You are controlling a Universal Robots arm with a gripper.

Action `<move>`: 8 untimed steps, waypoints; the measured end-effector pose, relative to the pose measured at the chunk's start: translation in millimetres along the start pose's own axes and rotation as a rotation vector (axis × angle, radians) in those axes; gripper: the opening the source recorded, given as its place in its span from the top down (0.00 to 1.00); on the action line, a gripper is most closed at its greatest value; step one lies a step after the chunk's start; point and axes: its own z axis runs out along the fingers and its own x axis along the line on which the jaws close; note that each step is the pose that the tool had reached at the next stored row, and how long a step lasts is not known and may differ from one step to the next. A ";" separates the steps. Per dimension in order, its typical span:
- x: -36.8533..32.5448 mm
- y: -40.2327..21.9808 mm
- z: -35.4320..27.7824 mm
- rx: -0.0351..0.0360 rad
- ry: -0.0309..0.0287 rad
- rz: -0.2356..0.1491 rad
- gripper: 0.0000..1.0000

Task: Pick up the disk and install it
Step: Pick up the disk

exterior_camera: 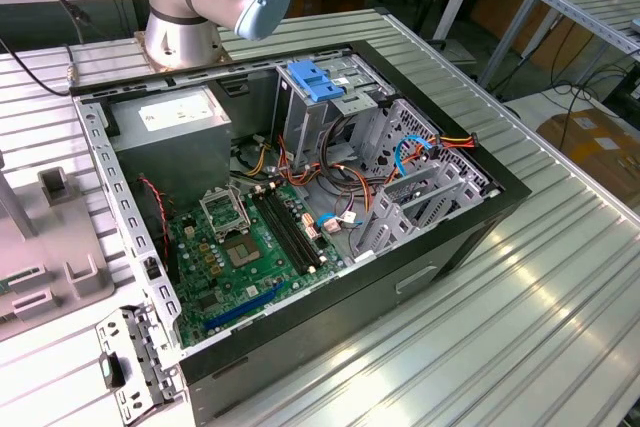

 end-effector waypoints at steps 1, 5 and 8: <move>0.0 0.0 0.0 -0.0001 0.0002 -0.005 0.89; 0.0 0.0 0.0 -0.0007 0.0013 -0.031 0.89; 0.0 0.0 0.0 -0.0011 0.0020 -0.047 0.89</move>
